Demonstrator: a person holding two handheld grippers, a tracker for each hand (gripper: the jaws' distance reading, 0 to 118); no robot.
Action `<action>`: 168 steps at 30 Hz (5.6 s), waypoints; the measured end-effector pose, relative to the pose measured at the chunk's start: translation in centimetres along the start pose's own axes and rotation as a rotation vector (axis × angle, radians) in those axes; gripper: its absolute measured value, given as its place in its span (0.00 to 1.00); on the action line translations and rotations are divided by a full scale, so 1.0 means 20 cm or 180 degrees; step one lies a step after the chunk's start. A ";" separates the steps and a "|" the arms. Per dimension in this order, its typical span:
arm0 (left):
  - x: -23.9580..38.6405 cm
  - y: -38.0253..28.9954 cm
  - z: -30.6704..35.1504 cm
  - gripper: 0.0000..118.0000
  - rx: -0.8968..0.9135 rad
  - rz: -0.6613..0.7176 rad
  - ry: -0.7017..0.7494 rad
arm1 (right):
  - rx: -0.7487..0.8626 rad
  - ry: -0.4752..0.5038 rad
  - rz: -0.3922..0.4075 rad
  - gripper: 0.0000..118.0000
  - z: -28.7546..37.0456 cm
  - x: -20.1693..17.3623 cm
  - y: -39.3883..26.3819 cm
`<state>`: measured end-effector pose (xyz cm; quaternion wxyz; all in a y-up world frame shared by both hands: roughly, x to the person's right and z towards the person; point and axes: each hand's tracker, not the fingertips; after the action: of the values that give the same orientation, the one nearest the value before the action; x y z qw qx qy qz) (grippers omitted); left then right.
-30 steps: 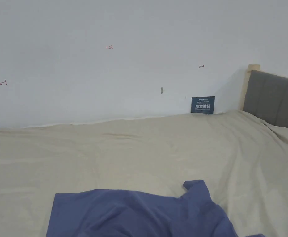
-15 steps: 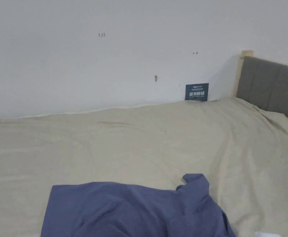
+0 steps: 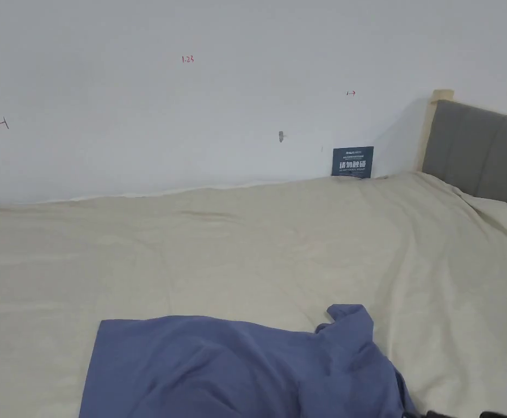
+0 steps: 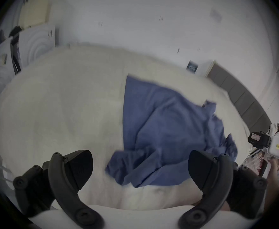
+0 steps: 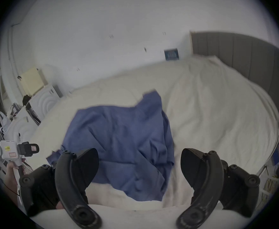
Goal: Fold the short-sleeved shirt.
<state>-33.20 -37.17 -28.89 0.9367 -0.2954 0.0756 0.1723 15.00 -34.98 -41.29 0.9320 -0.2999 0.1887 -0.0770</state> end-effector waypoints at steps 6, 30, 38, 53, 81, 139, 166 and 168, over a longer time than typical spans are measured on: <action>0.07 0.11 0.24 0.00 0.0687 -0.0288 -0.0165 | 0.0525 0.0499 0.0181 0.00 0.14 -0.16 0.07; -0.16 1.05 -1.78 0.97 -0.1235 -0.0293 0.0424 | 0.0030 0.0724 0.0145 0.00 -0.43 -0.18 0.11; -0.06 0.91 -1.90 0.82 -0.1584 -0.0702 0.0569 | -0.0088 0.0730 0.0188 0.00 -0.52 -0.12 0.07; -0.10 0.90 -1.55 0.01 -0.1343 -0.1138 0.0822 | -0.0514 0.0357 0.0332 0.05 -0.80 0.14 0.56; -0.20 0.87 -1.36 0.01 -0.1449 -0.0973 0.1218 | -0.1825 -0.0005 0.0325 0.00 -1.41 0.16 0.69; 0.27 1.05 -1.13 0.01 -0.0136 -0.0639 0.0127 | -0.0344 -0.0154 0.0412 0.00 -1.21 -0.25 0.91; -0.22 0.08 0.00 0.01 -0.0543 -0.0658 -0.0089 | -0.0302 0.0117 0.0261 0.00 0.18 0.26 -0.09; -0.23 0.02 -0.01 0.01 -0.0703 -0.0606 -0.0146 | -0.0455 0.0076 0.0288 0.00 0.16 0.27 -0.15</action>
<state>-37.63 -38.35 -28.16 0.9121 -0.3985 0.0063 0.0966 21.16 -37.05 -38.73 0.9084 -0.3559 0.2182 -0.0248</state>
